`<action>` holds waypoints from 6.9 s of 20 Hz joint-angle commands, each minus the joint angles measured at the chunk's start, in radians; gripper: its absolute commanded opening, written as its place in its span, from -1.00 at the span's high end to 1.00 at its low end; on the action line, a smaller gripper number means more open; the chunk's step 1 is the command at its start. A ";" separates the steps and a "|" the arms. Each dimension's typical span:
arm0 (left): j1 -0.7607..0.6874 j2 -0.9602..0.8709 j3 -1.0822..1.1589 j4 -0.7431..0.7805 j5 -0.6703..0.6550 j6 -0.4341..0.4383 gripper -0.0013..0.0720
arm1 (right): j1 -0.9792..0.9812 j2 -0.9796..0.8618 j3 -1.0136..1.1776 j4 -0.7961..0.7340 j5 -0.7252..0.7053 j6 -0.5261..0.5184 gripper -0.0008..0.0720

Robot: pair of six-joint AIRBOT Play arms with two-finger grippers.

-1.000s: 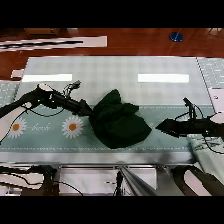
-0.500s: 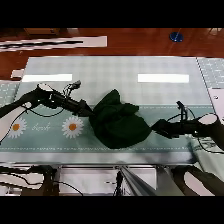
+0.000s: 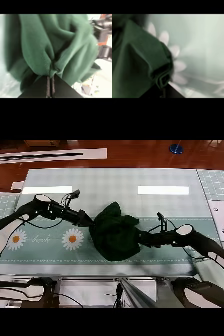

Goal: Fold the shirts.

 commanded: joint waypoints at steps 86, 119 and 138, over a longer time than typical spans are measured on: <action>0.088 0.475 -0.544 0.375 0.223 -0.259 -0.92 | -0.396 0.239 0.310 -0.491 0.198 0.106 0.90; -0.069 0.394 -0.352 0.271 0.214 -0.140 0.89 | -0.396 0.311 0.173 -0.243 0.526 -0.039 -0.36; -0.069 0.393 -0.352 0.271 0.150 -0.079 0.89 | -0.051 0.129 0.019 -0.186 0.162 -0.222 -0.61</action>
